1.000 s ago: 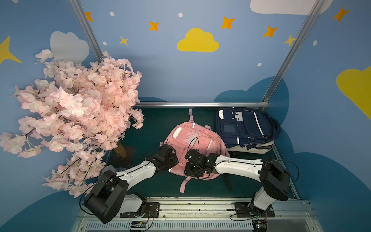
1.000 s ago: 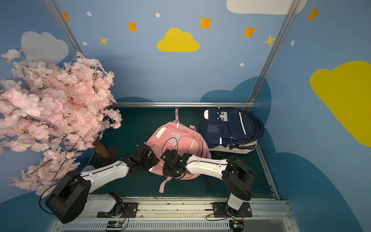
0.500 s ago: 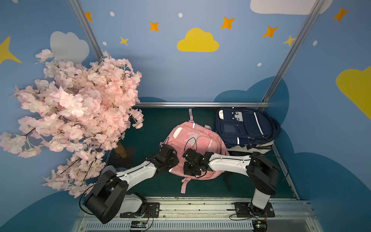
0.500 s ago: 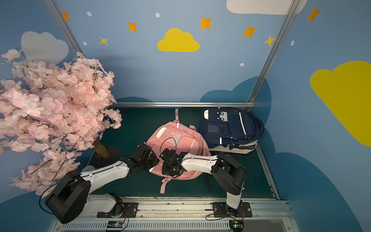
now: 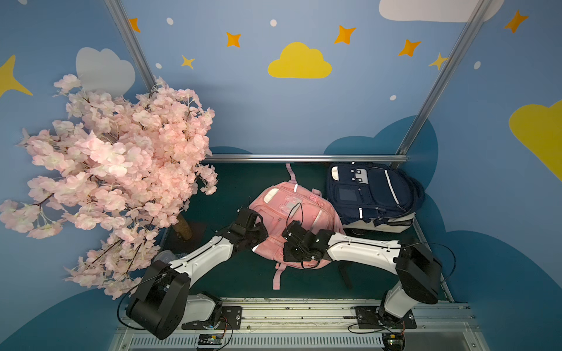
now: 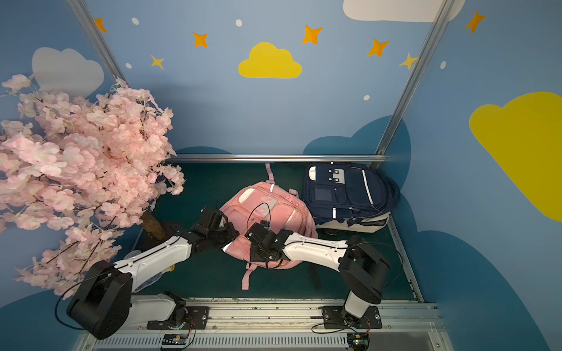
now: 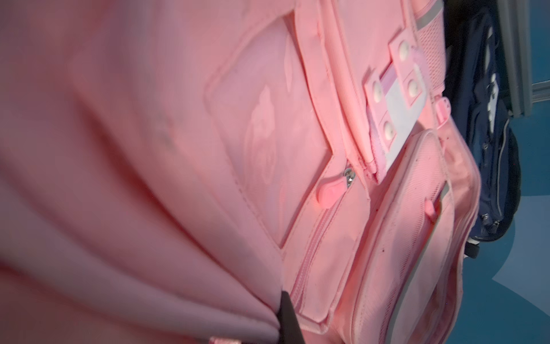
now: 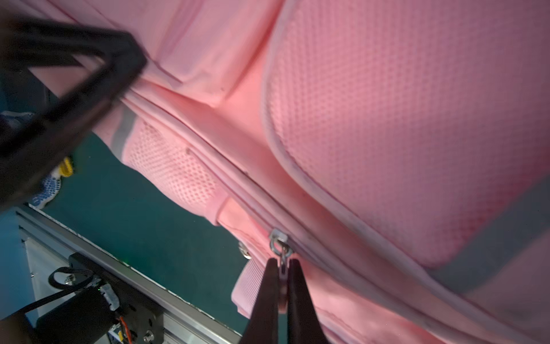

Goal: Zip up the backpack
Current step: Zip the zipper on the backpack.

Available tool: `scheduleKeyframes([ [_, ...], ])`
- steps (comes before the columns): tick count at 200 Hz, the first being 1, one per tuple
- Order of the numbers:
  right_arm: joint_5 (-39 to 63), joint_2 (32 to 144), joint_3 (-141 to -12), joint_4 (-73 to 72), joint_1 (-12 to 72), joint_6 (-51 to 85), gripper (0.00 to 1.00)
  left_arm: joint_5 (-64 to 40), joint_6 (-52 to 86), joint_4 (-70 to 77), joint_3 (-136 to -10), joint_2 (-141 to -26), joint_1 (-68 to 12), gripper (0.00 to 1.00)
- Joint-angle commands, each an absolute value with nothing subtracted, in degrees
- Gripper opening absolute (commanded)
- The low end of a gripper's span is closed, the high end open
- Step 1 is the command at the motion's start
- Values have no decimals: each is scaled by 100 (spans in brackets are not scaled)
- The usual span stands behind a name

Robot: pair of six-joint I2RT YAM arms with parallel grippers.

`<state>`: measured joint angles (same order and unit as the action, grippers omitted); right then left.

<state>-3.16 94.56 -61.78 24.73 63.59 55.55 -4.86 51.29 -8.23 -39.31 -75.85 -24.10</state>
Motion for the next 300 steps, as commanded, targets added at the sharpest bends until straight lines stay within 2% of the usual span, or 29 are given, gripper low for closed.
scheduleKeyframes([
  [1,-701,9095,-5881,3500,6374,5383,0,-22,4568,-835,-4299,-7768,-2018,3],
  [50,-820,8799,-5626,3477,6315,5300,0,-176,4439,-881,-4755,-8253,-1740,3],
  [62,-730,8830,-5719,3295,6314,5182,0,-348,4451,-888,-4792,-8353,-1762,6],
  [79,-536,8947,-5958,2966,6350,4988,0,-515,4506,-943,-4755,-8355,-1859,17],
  [100,-452,9096,-6260,2650,6400,4756,0,-510,4647,-1148,-4552,-8020,-2127,44],
  [111,-455,9132,-6387,2528,6414,4649,0,-465,4772,-1226,-4348,-7713,-2284,55],
  [127,-476,9141,-6501,2377,6440,4494,0,-311,4985,-1424,-4082,-7239,-2550,61],
  [150,-480,9188,-6578,2264,6484,4321,0,-276,5364,-1438,-3704,-6761,-2884,65],
  [182,-264,9372,-6595,2041,6546,4121,0,-338,5701,-1007,-3347,-6777,-3142,62],
  [238,-375,9409,-6655,2214,6808,3801,0,-502,5749,-228,-3331,-7403,-3138,45],
  [300,-641,9331,-6466,2831,6884,3978,0,-652,5539,-211,-3433,-7488,-2637,9],
])
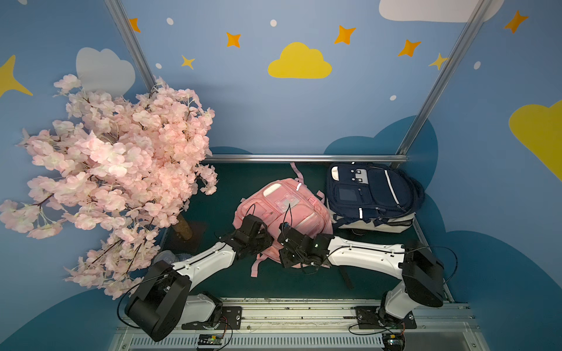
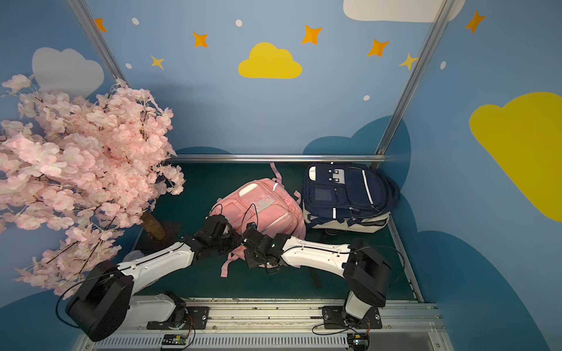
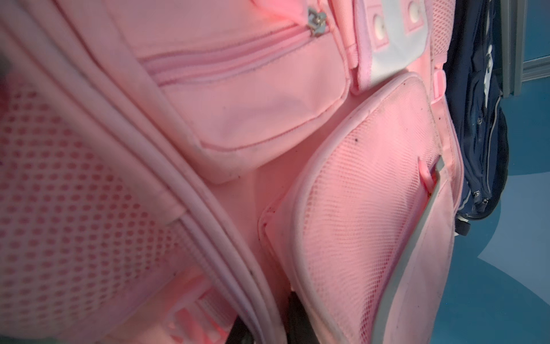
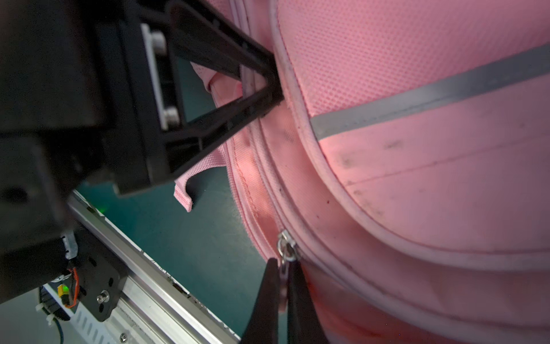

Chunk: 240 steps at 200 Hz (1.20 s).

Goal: Zip up the backpack
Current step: Zip the zipper on the backpack.

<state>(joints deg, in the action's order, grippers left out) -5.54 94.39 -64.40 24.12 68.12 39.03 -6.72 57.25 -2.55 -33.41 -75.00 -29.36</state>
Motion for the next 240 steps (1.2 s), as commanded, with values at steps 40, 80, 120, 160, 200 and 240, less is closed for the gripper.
scheduleKeyframes([
  [40,-927,9119,-6158,3440,6632,4301,0,-572,5073,-605,-3696,-7330,-2153,3],
  [80,-1009,8903,-5981,3663,6320,4512,0,-571,4804,-581,-3999,-7634,-2015,4],
  [120,-961,9359,-6715,3639,6537,4255,0,-905,4910,-431,-3968,-7826,-2035,23],
  [160,-797,9900,-7332,3583,6679,4312,0,-874,5051,-657,-3430,-6900,-2107,57],
  [200,-874,10306,-7785,3576,6941,4431,0,-962,5241,-790,-2859,-5901,-2263,67],
  [240,-965,10389,-7815,3312,7080,4485,0,-1055,5472,-486,-2613,-5895,-2564,66],
])
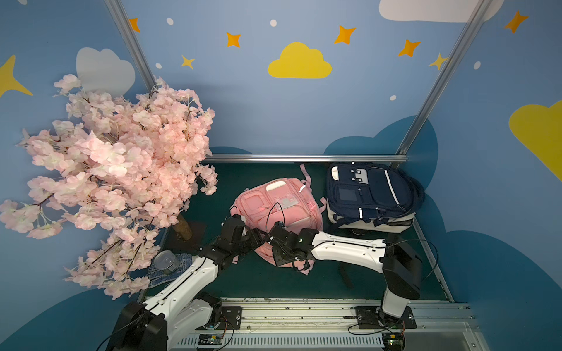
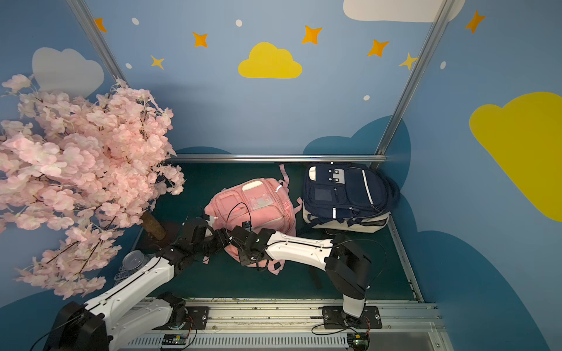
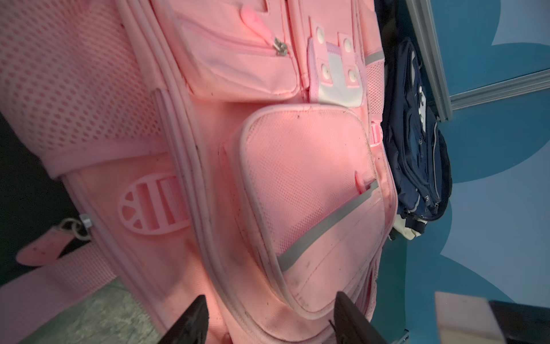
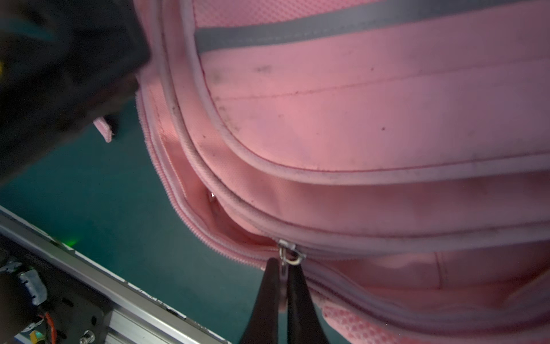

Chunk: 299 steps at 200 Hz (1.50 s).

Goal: Zip up the backpack
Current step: Zip the zipper on the backpack.

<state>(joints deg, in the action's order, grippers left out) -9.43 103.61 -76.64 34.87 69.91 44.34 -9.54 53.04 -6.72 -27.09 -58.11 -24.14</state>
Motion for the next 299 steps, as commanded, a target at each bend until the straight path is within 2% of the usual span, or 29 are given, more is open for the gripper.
scheduleKeyframes([
  [1,-962,10389,-7823,3313,7086,4479,0,-1055,5478,-476,-2612,-5909,-2574,66],
  [23,-958,10347,-7808,3264,7076,4327,0,-1055,5567,-178,-2602,-6265,-2693,59],
  [67,-930,10182,-7555,3087,7093,4223,0,-1107,5630,259,-2665,-6992,-2716,35],
  [106,-1122,9979,-7270,3233,7092,4210,0,-969,5527,112,-2884,-7104,-2629,18],
  [132,-1419,9707,-6956,3537,7013,4293,0,-949,5333,-219,-3107,-6978,-2395,8],
  [161,-1413,9249,-6333,3576,6629,4394,0,-892,5105,-543,-3251,-6730,-2053,3],
  [205,-1259,8731,-5855,3439,5904,4421,0,-782,4852,-819,-3545,-6671,-1824,3],
  [247,-1246,8943,-6285,3186,6222,4085,0,-928,4633,-686,-4122,-7535,-1643,5],
  [271,-1055,9319,-6697,2870,6551,3974,0,-1148,4511,-759,-4396,-7950,-1333,18],
  [299,-535,9948,-7157,2401,6626,3977,0,-1109,4457,-888,-4155,-7665,-1103,50],
])
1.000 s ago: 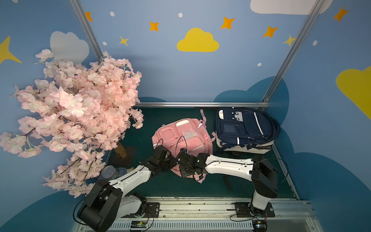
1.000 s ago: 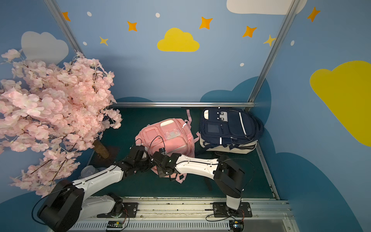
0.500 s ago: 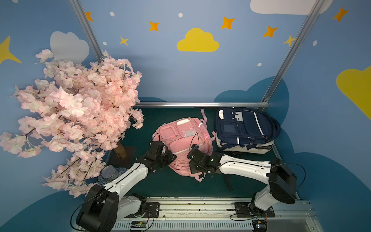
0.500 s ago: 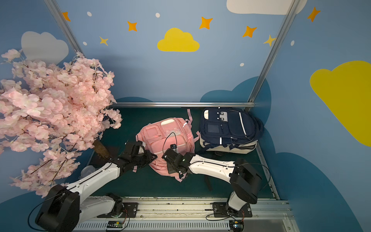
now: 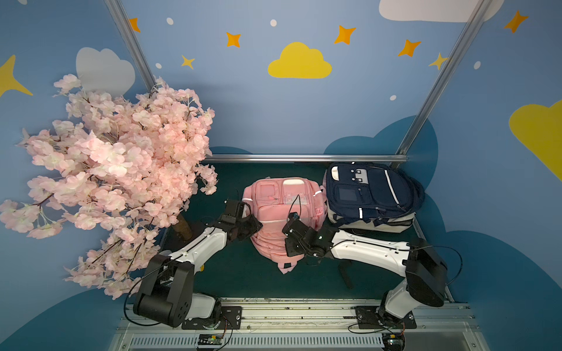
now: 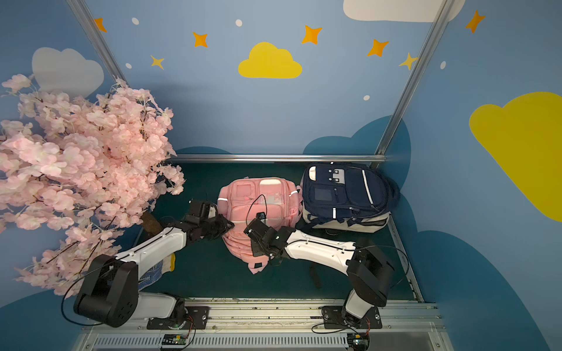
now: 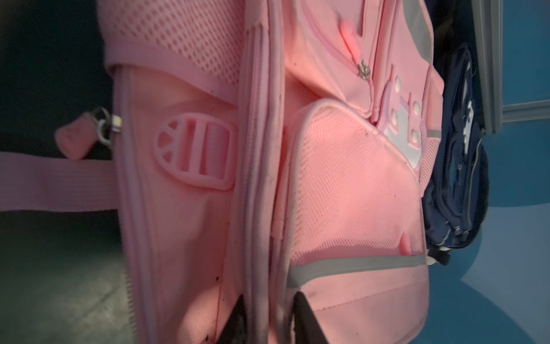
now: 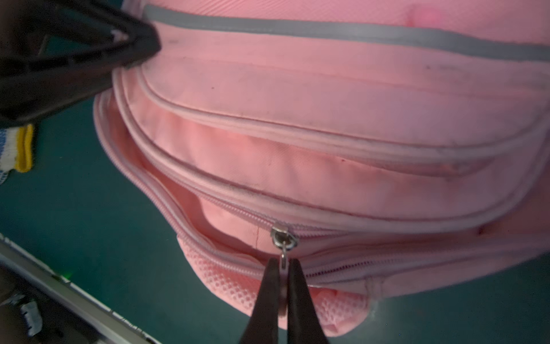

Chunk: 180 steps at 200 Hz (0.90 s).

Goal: Zip up the backpack
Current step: Zip the zipper on the backpack.

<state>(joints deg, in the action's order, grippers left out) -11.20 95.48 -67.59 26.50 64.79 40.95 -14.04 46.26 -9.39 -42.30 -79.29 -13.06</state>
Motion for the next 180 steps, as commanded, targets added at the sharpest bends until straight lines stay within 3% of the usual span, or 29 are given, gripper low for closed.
scheduleKeyframes([
  [1,-518,9966,-7173,2387,6635,3975,0,-1104,4456,-901,-4138,-7643,-1101,51],
  [15,-416,10192,-7387,2281,6649,3931,0,-1108,4485,-1020,-3884,-7317,-1105,60],
  [34,-335,10405,-7616,2258,6662,3821,0,-1300,4688,-1057,-3448,-6816,-1131,63],
  [106,-167,10608,-7779,2032,6789,3658,0,-1420,5447,-1230,-2664,-5625,-1727,63],
  [127,-71,10634,-7791,1939,6816,3617,0,-1452,5497,-1060,-2627,-5802,-1798,60],
  [180,-120,10543,-7787,1921,6913,3493,0,-1387,5523,-787,-2621,-6291,-1912,40],
])
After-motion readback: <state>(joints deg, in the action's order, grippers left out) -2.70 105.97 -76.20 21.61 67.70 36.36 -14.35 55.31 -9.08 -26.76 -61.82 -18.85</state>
